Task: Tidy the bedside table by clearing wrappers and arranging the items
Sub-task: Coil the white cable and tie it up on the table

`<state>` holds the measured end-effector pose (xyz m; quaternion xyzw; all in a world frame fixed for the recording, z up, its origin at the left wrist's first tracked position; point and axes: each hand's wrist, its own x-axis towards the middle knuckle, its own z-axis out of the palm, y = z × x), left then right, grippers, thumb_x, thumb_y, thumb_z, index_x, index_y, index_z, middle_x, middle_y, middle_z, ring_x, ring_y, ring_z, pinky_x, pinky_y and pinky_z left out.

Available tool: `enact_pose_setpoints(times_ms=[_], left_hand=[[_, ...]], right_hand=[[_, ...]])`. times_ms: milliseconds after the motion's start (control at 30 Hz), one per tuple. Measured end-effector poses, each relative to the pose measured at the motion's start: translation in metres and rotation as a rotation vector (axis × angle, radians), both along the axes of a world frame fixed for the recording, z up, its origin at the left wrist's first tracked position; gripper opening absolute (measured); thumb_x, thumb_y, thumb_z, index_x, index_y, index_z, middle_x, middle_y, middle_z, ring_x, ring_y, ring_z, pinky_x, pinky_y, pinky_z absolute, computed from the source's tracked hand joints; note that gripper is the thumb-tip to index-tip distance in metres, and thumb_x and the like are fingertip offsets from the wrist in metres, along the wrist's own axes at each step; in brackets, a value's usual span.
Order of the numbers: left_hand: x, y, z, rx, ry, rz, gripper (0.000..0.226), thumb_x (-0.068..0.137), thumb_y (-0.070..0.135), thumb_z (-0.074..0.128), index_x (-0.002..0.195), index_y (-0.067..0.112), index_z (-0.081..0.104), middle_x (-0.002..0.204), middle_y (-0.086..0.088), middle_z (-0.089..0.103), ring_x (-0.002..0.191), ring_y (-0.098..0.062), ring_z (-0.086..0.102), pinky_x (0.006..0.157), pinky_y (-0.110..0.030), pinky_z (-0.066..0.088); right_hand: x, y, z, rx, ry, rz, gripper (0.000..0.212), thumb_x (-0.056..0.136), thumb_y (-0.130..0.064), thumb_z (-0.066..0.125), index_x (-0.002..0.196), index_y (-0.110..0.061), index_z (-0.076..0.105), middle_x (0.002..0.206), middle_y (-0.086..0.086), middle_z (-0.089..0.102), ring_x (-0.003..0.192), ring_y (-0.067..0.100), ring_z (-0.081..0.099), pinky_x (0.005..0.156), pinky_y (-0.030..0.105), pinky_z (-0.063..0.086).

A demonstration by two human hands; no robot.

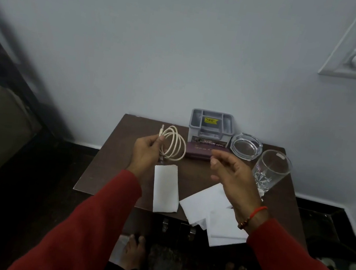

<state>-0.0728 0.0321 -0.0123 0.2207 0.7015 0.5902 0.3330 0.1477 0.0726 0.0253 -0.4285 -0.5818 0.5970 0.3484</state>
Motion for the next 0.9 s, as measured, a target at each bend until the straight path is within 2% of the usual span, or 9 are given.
enact_pose_setpoints(times_ms=[100,267,367,467,567,667,767,833,900], left_hand=[[-0.015,0.023,-0.011,-0.003,-0.091,0.058,0.029,0.104,0.009,0.047,0.092,-0.010,0.067,0.073,-0.022,0.060,0.047,-0.020,0.062,0.064,-0.041,0.059],[-0.032,0.059,-0.026,0.025,-0.208,0.142,0.028,0.105,0.007,0.048,0.082,0.004,0.064,0.074,-0.017,0.058,0.062,-0.025,0.060,0.069,-0.044,0.061],[-0.035,0.081,-0.029,0.043,-0.236,0.171,0.027,0.105,0.009,0.051,0.080,0.010,0.062,0.075,-0.013,0.059,0.065,-0.022,0.059,0.080,-0.048,0.057],[-0.038,0.103,-0.035,0.026,-0.198,0.153,0.026,0.103,0.012,0.056,0.079,0.011,0.065,0.076,-0.013,0.061,0.070,-0.025,0.063,0.083,-0.049,0.058],[-0.046,0.122,-0.049,-0.086,-0.039,0.160,0.021,0.094,0.023,0.068,0.078,0.010,0.073,0.082,-0.016,0.070,0.079,-0.030,0.071,0.081,-0.054,0.062],[-0.045,0.121,-0.046,-0.283,0.327,0.128,0.028,0.094,0.033,0.068,0.092,0.006,0.077,0.093,-0.018,0.075,0.085,-0.031,0.073,0.081,-0.044,0.062],[-0.046,0.112,-0.048,-0.483,0.619,0.071,0.038,0.096,0.042,0.061,0.105,0.009,0.075,0.110,-0.019,0.072,0.107,-0.037,0.067,0.088,-0.044,0.055],[-0.049,0.109,-0.051,-0.535,0.710,0.038,0.042,0.098,0.044,0.056,0.111,0.008,0.073,0.120,-0.019,0.067,0.117,-0.040,0.060,0.093,-0.047,0.051],[-0.051,0.108,-0.051,-0.610,0.798,0.025,0.046,0.101,0.045,0.049,0.119,0.008,0.069,0.134,-0.019,0.055,0.128,-0.042,0.047,0.103,-0.052,0.040]], right_hand=[[0.000,0.001,0.000,0.032,-0.010,-0.004,0.022,0.096,-0.013,0.063,0.104,-0.032,0.070,0.108,-0.004,0.071,0.106,0.010,0.066,0.084,0.032,0.060],[0.001,0.006,-0.003,0.053,-0.026,-0.018,0.025,0.095,-0.011,0.062,0.103,-0.033,0.070,0.106,-0.007,0.072,0.105,0.010,0.067,0.091,0.039,0.059],[0.002,0.011,-0.003,0.053,0.001,-0.019,0.026,0.096,-0.008,0.061,0.101,-0.032,0.070,0.106,-0.007,0.072,0.105,0.011,0.067,0.086,0.032,0.059],[0.003,0.014,-0.006,0.064,0.005,-0.008,0.026,0.095,-0.010,0.062,0.100,-0.034,0.070,0.107,-0.007,0.072,0.106,0.011,0.067,0.084,0.029,0.059],[0.005,0.017,-0.010,0.083,-0.032,-0.001,0.026,0.094,-0.012,0.064,0.103,-0.036,0.071,0.105,-0.011,0.074,0.104,0.008,0.068,0.096,0.039,0.056],[0.006,0.020,-0.012,0.084,-0.054,0.003,0.025,0.094,-0.013,0.064,0.105,-0.034,0.071,0.106,-0.012,0.074,0.103,0.006,0.067,0.099,0.043,0.054],[0.008,0.023,-0.010,0.088,-0.057,-0.004,0.026,0.094,-0.013,0.064,0.102,-0.037,0.071,0.103,-0.015,0.073,0.100,0.001,0.068,0.099,0.042,0.055],[0.008,0.024,-0.009,0.099,-0.059,-0.010,0.028,0.094,-0.013,0.064,0.098,-0.039,0.070,0.100,-0.017,0.072,0.097,-0.002,0.067,0.097,0.041,0.056],[0.008,0.024,-0.008,0.109,-0.061,-0.008,0.028,0.094,-0.012,0.063,0.097,-0.040,0.069,0.100,-0.017,0.072,0.097,-0.002,0.067,0.095,0.039,0.057]])
